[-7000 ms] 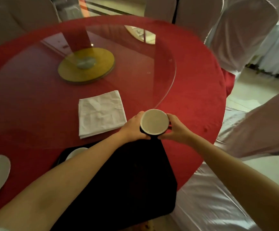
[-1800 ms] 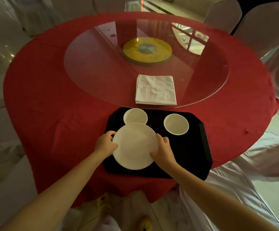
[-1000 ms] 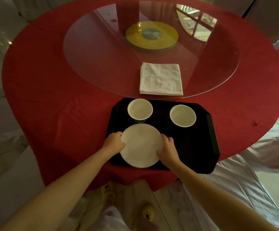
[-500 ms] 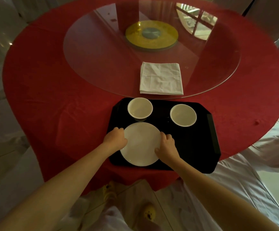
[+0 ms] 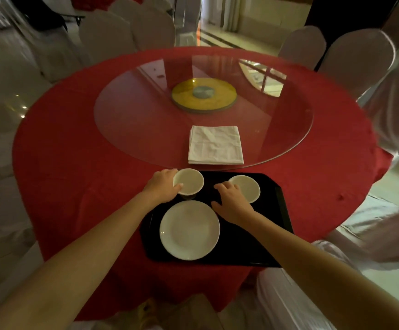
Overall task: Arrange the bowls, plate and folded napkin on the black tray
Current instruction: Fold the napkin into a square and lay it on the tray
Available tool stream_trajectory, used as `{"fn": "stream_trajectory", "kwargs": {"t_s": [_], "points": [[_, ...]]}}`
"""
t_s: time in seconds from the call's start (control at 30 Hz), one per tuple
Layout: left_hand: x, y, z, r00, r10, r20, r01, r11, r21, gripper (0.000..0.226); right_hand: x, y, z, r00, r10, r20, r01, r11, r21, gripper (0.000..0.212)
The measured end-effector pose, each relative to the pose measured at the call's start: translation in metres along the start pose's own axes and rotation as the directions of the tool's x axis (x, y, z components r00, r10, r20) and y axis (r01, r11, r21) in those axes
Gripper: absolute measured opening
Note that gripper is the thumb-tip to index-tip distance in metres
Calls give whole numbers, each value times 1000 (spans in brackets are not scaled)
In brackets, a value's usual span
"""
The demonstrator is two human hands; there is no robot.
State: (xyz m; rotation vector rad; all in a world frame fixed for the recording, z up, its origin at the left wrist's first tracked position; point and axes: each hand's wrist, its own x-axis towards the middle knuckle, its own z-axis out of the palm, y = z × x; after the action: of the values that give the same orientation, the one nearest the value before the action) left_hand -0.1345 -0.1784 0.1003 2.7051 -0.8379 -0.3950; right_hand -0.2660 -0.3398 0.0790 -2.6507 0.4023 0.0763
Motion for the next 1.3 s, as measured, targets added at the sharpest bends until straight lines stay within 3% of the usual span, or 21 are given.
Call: {"fn": "stream_trajectory", "kwargs": {"t_s": [0.17,0.4,0.63,0.9,1.13,1.3], "points": [[11,28,-24,993,47,-107,-45,999,19,65,21,11,-44,995,-24,-92,9,986,-167,67],[44,49,-45,994,79,-76,-68,988,136,70,63,24,-88,997,21,-75,-40,963,-266,80],[96,53,-39,994,106,42,-111,980,165,71,107,39,-87,997,79,9,-72,945,-320,81],[170,36,-5,936,132,326,-194,967,166,71,164,70,-53,963,186,196,-119,943,-312,79],[211,4,39,877,147,458,-248,954,167,71,191,101,-14,936,222,272,-137,945,-298,69],[220,-8,56,916,254,310,-294,952,87,59,189,111,-6,987,122,104,-92,962,-257,47]]}}
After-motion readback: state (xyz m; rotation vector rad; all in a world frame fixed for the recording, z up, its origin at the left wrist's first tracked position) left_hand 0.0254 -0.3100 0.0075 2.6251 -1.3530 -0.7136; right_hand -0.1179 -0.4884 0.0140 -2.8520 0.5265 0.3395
